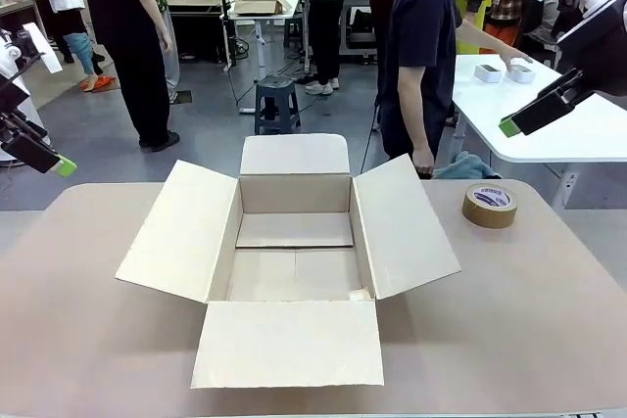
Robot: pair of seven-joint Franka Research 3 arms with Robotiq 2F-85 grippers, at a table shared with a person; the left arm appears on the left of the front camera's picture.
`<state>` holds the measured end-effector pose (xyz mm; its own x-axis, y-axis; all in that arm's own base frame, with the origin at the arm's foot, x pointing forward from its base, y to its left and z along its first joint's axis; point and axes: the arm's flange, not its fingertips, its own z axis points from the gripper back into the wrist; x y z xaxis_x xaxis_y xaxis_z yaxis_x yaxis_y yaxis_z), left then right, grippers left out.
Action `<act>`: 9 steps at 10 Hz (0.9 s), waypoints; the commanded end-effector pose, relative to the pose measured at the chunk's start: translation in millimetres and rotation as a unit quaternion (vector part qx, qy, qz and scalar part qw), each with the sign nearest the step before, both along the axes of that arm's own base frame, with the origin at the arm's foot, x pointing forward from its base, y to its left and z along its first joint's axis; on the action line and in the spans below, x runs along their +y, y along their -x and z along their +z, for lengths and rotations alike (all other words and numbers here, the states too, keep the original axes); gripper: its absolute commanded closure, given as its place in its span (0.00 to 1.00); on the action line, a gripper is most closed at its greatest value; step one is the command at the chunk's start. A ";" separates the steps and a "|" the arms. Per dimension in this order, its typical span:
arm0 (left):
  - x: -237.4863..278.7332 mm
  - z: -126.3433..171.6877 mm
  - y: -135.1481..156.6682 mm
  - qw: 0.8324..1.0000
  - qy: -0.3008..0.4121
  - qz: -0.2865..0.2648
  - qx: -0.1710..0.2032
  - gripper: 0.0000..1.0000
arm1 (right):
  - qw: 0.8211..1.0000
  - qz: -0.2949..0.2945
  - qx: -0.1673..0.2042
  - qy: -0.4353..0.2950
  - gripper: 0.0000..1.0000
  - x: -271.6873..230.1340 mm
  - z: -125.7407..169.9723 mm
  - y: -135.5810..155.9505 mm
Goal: Wrap the clocks to prevent damage.
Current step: Open the side flaps of the Package Box.
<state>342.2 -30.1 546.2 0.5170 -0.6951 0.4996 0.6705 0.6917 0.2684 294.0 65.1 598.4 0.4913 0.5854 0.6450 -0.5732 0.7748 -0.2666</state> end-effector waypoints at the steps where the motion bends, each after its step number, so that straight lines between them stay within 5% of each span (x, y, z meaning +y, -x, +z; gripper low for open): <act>1: -0.4 1.5 -1.6 1.000 0.007 0.001 -0.006 0.00 | 1.000 0.006 -0.005 -0.001 0.00 1.2 -5.3 -0.8; 3: 0.0 0.3 0.0 1.000 0.000 0.000 -0.001 0.00 | 1.000 0.000 0.000 0.000 0.00 0.1 0.0 0.0; 6: -34.5 85.1 -7.5 0.991 -0.095 -0.046 0.078 0.00 | 0.994 -0.013 0.077 0.072 0.00 8.3 59.6 -1.9; 9: -48.9 122.2 -9.5 0.980 -0.162 -0.065 0.100 0.00 | 0.988 -0.022 0.100 0.112 0.00 14.3 91.0 -8.2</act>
<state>340.4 -84.1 665.4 0.4985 -0.8431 0.2019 0.7929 0.5375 0.2869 291.3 76.5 686.0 0.5989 0.6725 0.4348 -0.6121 0.7345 -0.2929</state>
